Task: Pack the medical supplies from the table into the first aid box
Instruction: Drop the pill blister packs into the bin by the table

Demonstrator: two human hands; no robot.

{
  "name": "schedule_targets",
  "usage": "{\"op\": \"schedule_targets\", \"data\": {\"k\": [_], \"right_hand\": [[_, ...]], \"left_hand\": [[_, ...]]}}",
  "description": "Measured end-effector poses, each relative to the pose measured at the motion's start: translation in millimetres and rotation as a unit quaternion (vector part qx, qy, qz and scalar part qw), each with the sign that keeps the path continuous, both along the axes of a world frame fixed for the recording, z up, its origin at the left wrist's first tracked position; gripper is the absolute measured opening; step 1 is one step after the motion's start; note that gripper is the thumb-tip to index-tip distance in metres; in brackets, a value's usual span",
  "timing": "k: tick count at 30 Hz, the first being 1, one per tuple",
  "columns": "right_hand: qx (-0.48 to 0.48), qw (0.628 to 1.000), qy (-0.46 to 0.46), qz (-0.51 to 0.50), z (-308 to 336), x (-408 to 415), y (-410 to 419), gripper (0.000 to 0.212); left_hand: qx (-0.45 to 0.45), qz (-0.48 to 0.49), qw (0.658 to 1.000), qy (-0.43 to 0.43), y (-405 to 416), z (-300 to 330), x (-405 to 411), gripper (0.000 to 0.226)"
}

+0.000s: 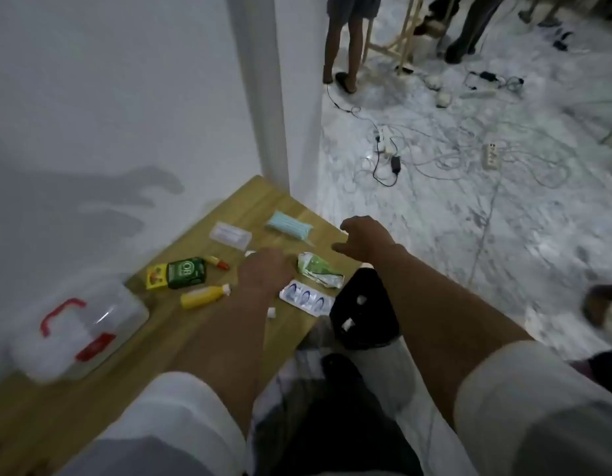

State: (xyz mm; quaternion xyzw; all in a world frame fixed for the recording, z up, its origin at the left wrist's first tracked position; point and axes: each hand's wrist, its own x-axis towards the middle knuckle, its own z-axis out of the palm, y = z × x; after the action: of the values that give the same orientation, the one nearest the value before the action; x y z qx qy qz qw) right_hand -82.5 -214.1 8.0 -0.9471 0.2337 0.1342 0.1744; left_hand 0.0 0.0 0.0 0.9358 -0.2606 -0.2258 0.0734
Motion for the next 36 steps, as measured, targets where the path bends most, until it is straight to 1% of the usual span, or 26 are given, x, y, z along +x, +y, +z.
{"op": "schedule_targets", "data": {"k": [3, 6, 8, 10, 14, 17, 18, 20, 21, 22, 23, 24, 25, 26, 27, 29, 33, 34, 36], "right_hand": [[0.035, 0.999, 0.027, -0.028, -39, 1, -1, 0.059], [0.099, 0.991, 0.057, -0.065, -82, 0, 12, 0.06], [0.102, 0.99, 0.062, -0.072, -105, 1, 21, 0.065], [0.097, 0.99, 0.053, -0.082, -123, -1, 30, 0.061], [0.13, 0.985, 0.003, -0.115, -133, -5, 33, 0.042], [0.176, 0.972, -0.013, -0.154, -126, -23, 24, 0.018], [0.192, 0.964, -0.023, -0.183, -121, -35, 20, 0.014], [0.208, 0.939, -0.057, -0.267, -116, -66, 7, 0.007], [0.205, 0.927, -0.068, -0.306, -115, -83, 0, 0.014], [0.197, 0.917, -0.068, -0.339, -115, -100, -8, 0.023], [0.191, 0.909, -0.059, -0.365, -117, -116, -15, 0.027], [0.186, 0.902, -0.042, -0.387, -118, -130, -22, 0.024], [0.184, 0.896, -0.025, -0.404, -122, -142, -30, 0.017], [0.182, 0.89, -0.012, -0.418, -127, -152, -38, 0.008], [0.181, 0.886, -0.006, -0.427, -133, -158, -46, 0.005], [0.181, 0.884, 0.006, -0.432, -140, -163, -60, 0.013], [0.187, 0.882, 0.019, -0.432, -157, -157, -88, 0.014], [0.185, 0.882, 0.021, -0.432, -161, -154, -93, 0.013], [0.173, 0.884, 0.028, -0.433, -174, -148, -103, 0.006]], "left_hand": [[0.051, -0.007, 0.999, -0.004, -9, -36, 1, 0.042], [0.085, 0.013, 0.996, 0.012, -17, -65, -1, 0.04], [0.094, 0.024, 0.995, 0.0, -23, -79, 0, 0.04], [0.096, 0.032, 0.995, 0.015, -25, -92, 2, 0.04], [0.036, 0.068, 0.996, 0.046, -27, -100, -1, 0.027], [-0.018, 0.073, 0.995, 0.059, -34, -99, -10, 0.02], [-0.033, 0.065, 0.995, 0.063, -41, -96, -16, 0.017], [-0.067, 0.031, 0.994, 0.077, -61, -87, -32, 0.019], [-0.085, 0.009, 0.993, 0.086, -73, -82, -41, 0.018], [-0.094, -0.011, 0.991, 0.089, -86, -79, -50, 0.018], [-0.093, -0.031, 0.991, 0.088, -99, -77, -58, 0.02], [-0.086, -0.052, 0.991, 0.083, -113, -76, -65, 0.022], [-0.076, -0.073, 0.992, 0.077, -127, -77, -72, 0.02], [-0.065, -0.09, 0.991, 0.072, -140, -81, -78, 0.016], [-0.052, -0.103, 0.991, 0.065, -153, -88, -83, 0.017], [-0.027, -0.119, 0.991, 0.05, -174, -102, -92, 0.023], [-0.015, -0.13, 0.99, 0.046, -218, -131, -96, 0.019], [-0.013, -0.131, 0.99, 0.047, -228, -137, -95, 0.019], [0.001, -0.145, 0.988, 0.05, -243, -147, -95, 0.021]]}}
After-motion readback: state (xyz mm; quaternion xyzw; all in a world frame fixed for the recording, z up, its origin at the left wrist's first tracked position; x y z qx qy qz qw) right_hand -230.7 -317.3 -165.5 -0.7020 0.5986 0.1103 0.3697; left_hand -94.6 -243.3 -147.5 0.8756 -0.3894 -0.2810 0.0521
